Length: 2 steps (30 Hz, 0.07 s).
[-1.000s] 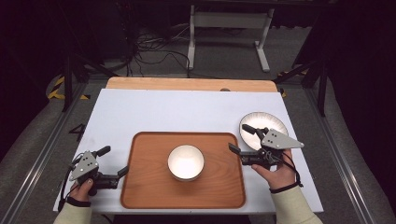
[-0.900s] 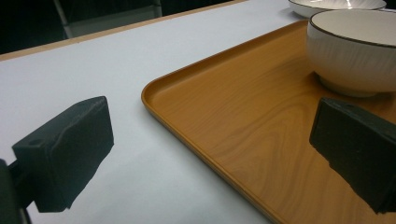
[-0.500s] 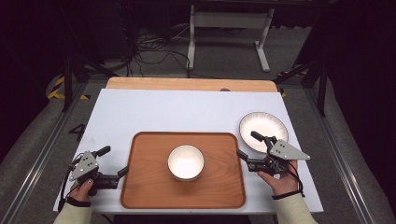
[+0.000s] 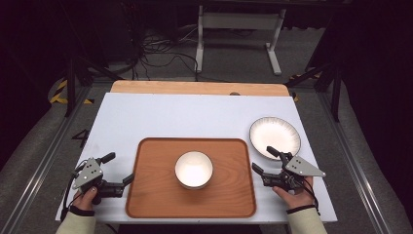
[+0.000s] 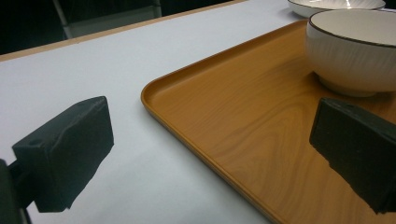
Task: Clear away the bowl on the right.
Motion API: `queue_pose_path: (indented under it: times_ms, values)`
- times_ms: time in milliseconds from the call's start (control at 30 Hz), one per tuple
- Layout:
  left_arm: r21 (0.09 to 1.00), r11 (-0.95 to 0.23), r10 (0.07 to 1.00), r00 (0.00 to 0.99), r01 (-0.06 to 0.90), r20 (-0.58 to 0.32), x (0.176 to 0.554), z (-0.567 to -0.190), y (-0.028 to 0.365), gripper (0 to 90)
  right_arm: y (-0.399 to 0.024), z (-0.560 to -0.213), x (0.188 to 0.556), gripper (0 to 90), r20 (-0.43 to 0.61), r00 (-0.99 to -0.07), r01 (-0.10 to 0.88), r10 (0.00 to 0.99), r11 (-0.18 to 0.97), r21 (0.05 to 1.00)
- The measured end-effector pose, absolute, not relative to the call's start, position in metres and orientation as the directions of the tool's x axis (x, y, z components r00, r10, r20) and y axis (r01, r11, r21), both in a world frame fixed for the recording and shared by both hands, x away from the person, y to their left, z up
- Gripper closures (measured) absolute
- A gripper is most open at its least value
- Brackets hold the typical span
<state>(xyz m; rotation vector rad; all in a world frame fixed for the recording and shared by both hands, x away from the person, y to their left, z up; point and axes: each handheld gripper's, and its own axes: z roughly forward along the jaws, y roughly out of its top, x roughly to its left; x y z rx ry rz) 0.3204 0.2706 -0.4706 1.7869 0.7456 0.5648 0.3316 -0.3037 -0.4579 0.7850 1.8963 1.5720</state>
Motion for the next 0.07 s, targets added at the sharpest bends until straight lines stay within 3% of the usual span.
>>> queue_pose_path:
  times_ms: [67]
  values:
    - [0.947,-0.240,0.720,0.694,0.212,0.027,0.3204,-0.4704,0.2711,0.4,-0.3044,-0.4579,0.3313,16.2,-0.047,-0.677,0.084,0.735,0.140,0.987]
